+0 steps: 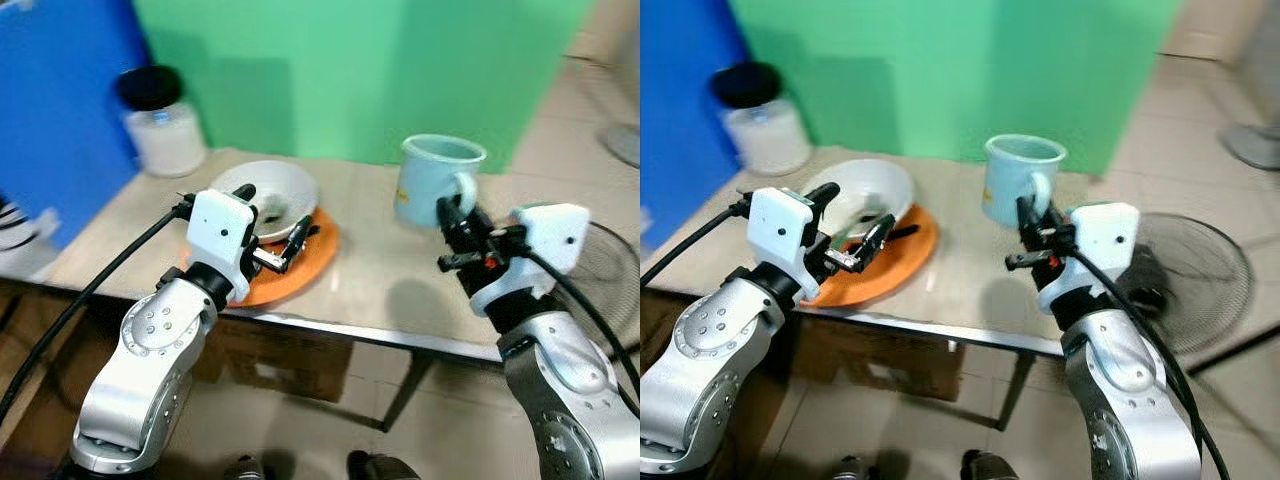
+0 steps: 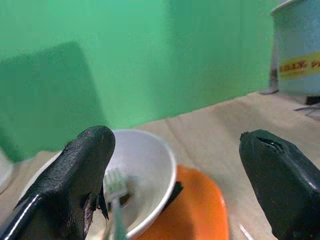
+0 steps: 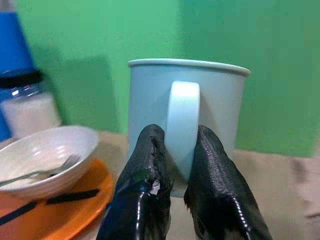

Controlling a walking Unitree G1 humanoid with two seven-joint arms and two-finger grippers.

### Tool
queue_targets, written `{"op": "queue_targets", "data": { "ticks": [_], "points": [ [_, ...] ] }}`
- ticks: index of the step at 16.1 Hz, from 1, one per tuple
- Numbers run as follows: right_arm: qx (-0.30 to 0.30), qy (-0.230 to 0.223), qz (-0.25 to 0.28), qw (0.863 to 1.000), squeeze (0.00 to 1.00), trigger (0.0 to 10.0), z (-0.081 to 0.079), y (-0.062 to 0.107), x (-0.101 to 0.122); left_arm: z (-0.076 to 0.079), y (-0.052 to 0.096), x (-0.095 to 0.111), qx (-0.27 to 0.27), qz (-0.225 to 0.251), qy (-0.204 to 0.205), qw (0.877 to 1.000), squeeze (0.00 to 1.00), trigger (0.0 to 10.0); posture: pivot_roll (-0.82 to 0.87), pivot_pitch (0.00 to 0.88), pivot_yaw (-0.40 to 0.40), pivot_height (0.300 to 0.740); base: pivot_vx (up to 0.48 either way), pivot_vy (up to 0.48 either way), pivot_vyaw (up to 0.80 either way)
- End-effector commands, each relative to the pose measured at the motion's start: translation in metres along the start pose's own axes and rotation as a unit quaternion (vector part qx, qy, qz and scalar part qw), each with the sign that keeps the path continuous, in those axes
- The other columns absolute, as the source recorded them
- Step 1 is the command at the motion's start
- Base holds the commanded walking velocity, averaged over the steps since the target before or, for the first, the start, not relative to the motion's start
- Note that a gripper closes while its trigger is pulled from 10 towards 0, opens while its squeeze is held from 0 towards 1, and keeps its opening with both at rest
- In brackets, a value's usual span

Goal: Setting the table

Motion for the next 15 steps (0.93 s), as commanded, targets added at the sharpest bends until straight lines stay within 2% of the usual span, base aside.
{"op": "queue_targets", "data": {
  "ticks": [1,3,6,10,15],
  "points": [
    [-0.021,0.009,0.000,1.000,0.00,10.0,0.007,0.005,0.003,-0.004,0.002,-0.002,0.011,-0.002,-0.004,1.000,0.00,10.0,0.05,0.057,0.039,0.740,0.000,0.000,-0.80],
    [-0.024,0.007,-0.013,1.000,0.00,10.0,0.007,0.004,-0.001,-0.006,0.002,-0.005,0.016,-0.007,-0.004,1.000,0.00,10.0,0.05,0.056,0.041,0.740,0.000,0.000,-0.80],
    [-0.038,0.006,-0.071,0.997,0.00,10.0,0.011,0.000,-0.024,-0.014,0.002,-0.013,0.041,-0.019,-0.003,0.999,0.00,10.0,0.05,0.056,0.042,0.740,0.000,0.000,-0.80],
    [-0.029,0.011,-0.079,0.996,0.00,10.0,0.004,-0.002,-0.028,-0.018,0.002,-0.015,0.049,-0.021,-0.010,0.999,0.00,10.0,0.05,0.048,0.040,0.740,0.000,0.000,-0.80],
    [-0.022,0.019,-0.083,0.996,0.00,10.0,0.004,-0.003,-0.028,-0.019,0.002,-0.016,0.061,-0.015,-0.004,0.998,0.00,10.0,0.04,0.040,0.029,0.740,0.000,0.000,-0.80]
  ]
}}
Point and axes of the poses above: a point about 5 cm out from each wrist's last joint towards the gripper, its own y axis pointing back from the gripper into the wrist, its own x axis along the axis of the wrist's last joint, z = x × y, the point moved 5 cm from there along -y, pointing out of the wrist towards the gripper, and after that the axes turned 14 degrees about y, right-handed, at the moved point
